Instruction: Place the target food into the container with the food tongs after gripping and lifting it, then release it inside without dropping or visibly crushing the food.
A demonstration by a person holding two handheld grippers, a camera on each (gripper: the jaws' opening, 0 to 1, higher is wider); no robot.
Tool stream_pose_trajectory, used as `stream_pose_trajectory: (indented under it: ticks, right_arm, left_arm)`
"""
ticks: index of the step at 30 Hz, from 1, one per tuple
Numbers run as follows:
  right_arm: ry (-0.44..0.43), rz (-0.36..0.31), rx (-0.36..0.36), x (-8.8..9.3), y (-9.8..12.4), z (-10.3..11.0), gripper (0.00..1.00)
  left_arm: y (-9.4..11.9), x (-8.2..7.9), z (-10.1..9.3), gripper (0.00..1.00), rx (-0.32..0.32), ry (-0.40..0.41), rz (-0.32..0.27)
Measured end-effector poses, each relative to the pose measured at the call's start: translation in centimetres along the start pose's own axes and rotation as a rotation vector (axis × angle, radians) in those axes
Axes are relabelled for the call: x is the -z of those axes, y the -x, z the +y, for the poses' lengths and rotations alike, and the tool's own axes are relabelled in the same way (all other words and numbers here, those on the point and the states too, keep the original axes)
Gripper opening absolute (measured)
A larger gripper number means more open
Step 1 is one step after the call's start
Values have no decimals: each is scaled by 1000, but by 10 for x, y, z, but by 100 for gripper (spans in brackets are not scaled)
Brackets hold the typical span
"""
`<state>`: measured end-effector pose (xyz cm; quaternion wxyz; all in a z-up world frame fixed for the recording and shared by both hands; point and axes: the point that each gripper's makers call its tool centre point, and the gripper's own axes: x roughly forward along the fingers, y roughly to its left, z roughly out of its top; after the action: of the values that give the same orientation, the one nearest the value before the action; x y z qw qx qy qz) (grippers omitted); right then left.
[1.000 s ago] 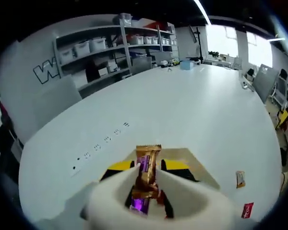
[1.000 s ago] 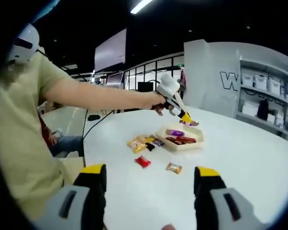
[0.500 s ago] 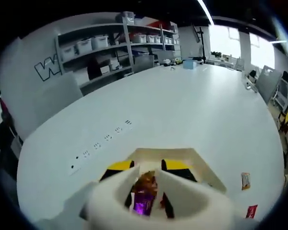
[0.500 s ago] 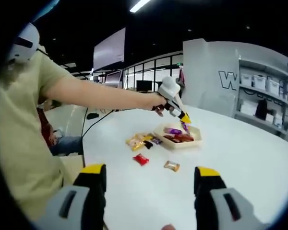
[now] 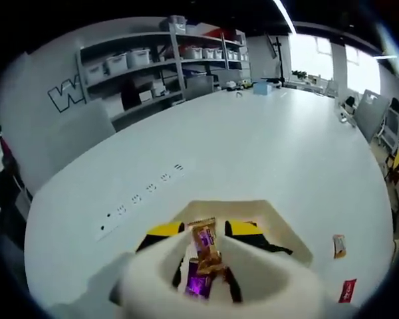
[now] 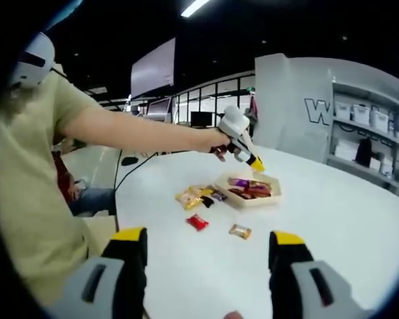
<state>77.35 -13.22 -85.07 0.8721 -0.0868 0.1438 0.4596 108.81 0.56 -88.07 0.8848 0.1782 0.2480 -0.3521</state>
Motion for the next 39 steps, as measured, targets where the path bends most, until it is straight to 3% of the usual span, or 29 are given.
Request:
stream_pose_trajectory:
  ticks: [18, 28, 39]
  right_arm:
    - [3, -3, -11, 0, -4, 5, 73]
    - [7, -8, -22, -2, -9, 7, 73]
    - [12, -11, -34, -6, -14, 10, 73]
  left_arm:
    - [17, 3, -5, 22, 26, 10, -5]
    - [34, 14, -24, 22, 58, -2, 5]
    - [57, 10, -48, 22, 102, -46, -18]
